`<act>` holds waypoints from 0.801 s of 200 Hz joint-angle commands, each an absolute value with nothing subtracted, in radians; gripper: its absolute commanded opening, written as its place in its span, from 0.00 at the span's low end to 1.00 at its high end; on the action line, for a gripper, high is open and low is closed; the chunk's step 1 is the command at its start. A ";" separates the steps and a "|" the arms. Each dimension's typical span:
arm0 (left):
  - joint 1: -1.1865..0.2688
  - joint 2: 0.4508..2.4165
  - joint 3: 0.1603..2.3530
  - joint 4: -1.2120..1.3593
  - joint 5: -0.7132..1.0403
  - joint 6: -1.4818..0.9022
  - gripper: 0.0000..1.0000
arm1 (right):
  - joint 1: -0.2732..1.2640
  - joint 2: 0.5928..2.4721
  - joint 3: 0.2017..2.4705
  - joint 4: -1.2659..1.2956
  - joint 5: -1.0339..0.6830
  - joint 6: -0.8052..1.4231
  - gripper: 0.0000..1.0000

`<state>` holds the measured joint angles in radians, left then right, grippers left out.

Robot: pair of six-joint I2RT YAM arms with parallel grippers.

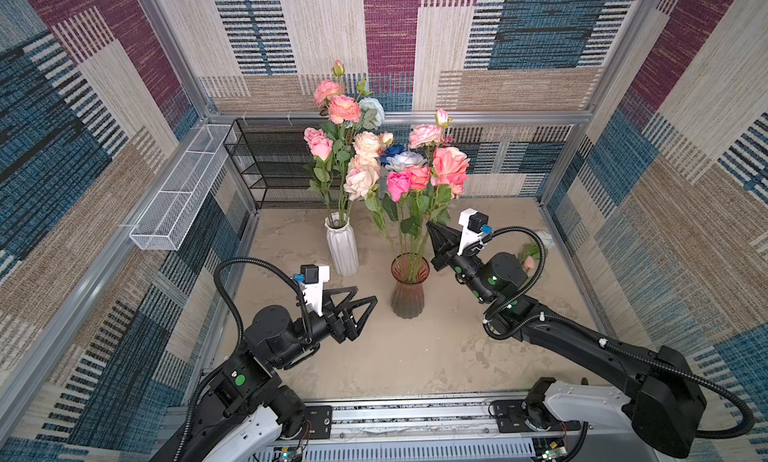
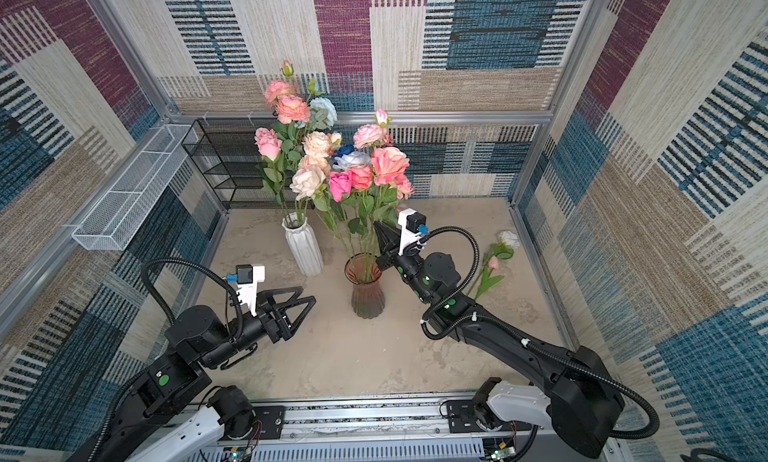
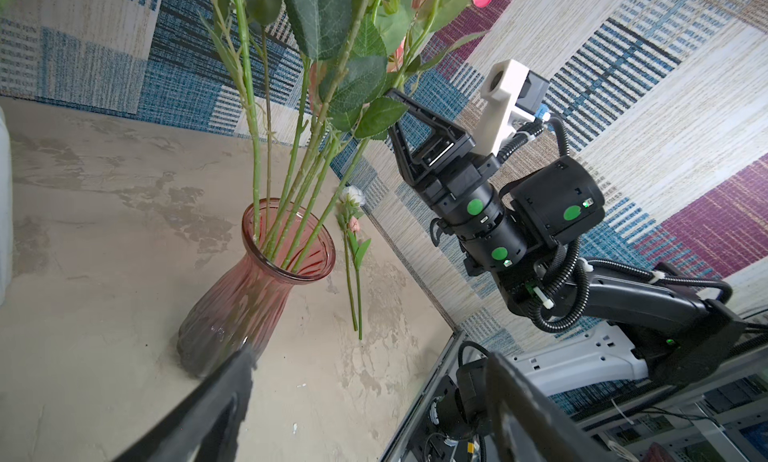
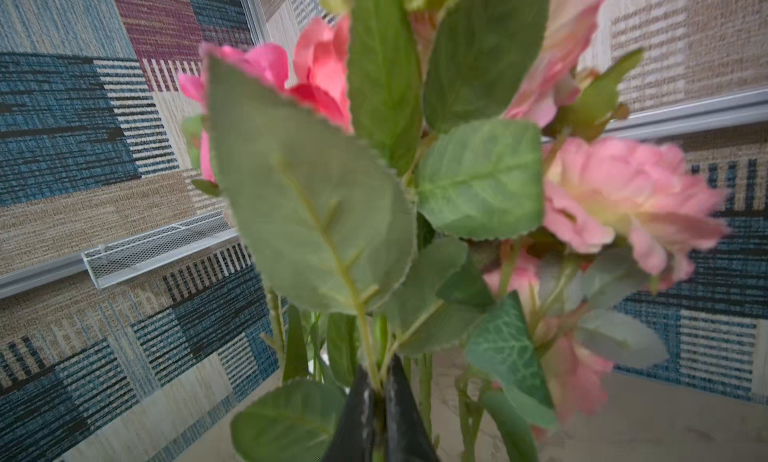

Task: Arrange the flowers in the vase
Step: 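Lower the pink rose into the red vase with the right gripper, then open the right gripper and draw it back from the red vase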

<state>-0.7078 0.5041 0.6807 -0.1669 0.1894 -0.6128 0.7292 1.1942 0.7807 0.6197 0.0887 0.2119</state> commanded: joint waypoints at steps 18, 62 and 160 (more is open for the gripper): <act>-0.705 0.513 0.680 -0.114 0.209 -0.599 0.88 | 0.731 1.133 0.748 0.518 0.021 0.316 0.38; -0.707 0.510 0.675 -0.099 0.213 -0.596 0.88 | 0.732 1.058 0.773 0.353 -0.028 0.382 0.56; -0.707 0.485 0.636 -0.061 0.215 -0.605 0.89 | 0.732 0.831 0.722 -0.031 0.001 0.438 0.81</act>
